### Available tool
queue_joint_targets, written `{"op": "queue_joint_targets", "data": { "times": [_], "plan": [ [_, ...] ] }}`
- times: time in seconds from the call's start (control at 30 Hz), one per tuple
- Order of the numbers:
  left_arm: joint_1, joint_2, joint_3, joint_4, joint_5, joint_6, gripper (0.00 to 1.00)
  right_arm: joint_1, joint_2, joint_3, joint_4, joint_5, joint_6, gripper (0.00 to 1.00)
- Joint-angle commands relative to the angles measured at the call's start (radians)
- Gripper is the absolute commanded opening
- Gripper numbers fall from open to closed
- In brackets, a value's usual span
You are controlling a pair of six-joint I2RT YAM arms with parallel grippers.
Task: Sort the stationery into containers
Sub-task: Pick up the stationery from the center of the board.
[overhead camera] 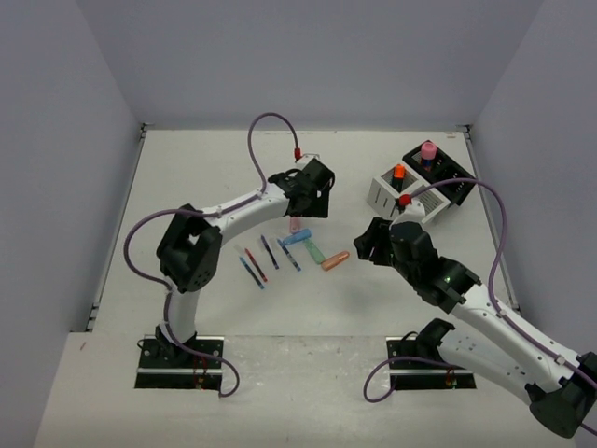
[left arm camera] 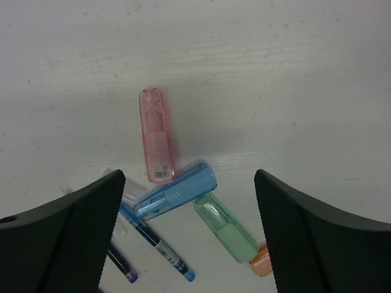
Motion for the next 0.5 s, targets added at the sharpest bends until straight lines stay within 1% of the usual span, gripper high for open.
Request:
{"op": "queue_joint_targets", "data": {
  "times": [0.0,0.1,0.2,0.3,0.33,0.4,0.47],
  "plan": [
    [0.004,0.104,0.085,-0.081,-0.107,-0.063,0.84,0.004,-0.018,-0.032,0.012,-0.044,0.02,0.57],
    [0.006,0.131,0.062,-0.06,-0.11,-0.065,0.69,0.004,-0.024,-0.042,0.013,-0.046,0.012,0.56],
    [0.016,0.153,0.041,-0.046,-0.098,-0.066,0.67,0.004,-0.023,-0.043,0.018,-0.055,0.004,0.56],
    [0.026,0.163,0.024,-0.029,-0.081,-0.06,0.62,0.004,-0.016,-0.046,0.03,-0.061,-0.001,0.56],
    [0.03,0.163,0.012,-0.015,-0.076,-0.057,0.55,0.002,-0.01,-0.047,0.036,-0.064,-0.001,0.56],
    [0.042,0.164,-0.016,0.015,-0.053,-0.051,0.47,0.004,-0.004,-0.047,0.038,-0.067,-0.003,0.55],
    [0.051,0.162,-0.039,0.039,-0.022,-0.044,0.46,0.005,0.0,-0.046,0.043,-0.067,-0.004,0.55]
  ]
}}
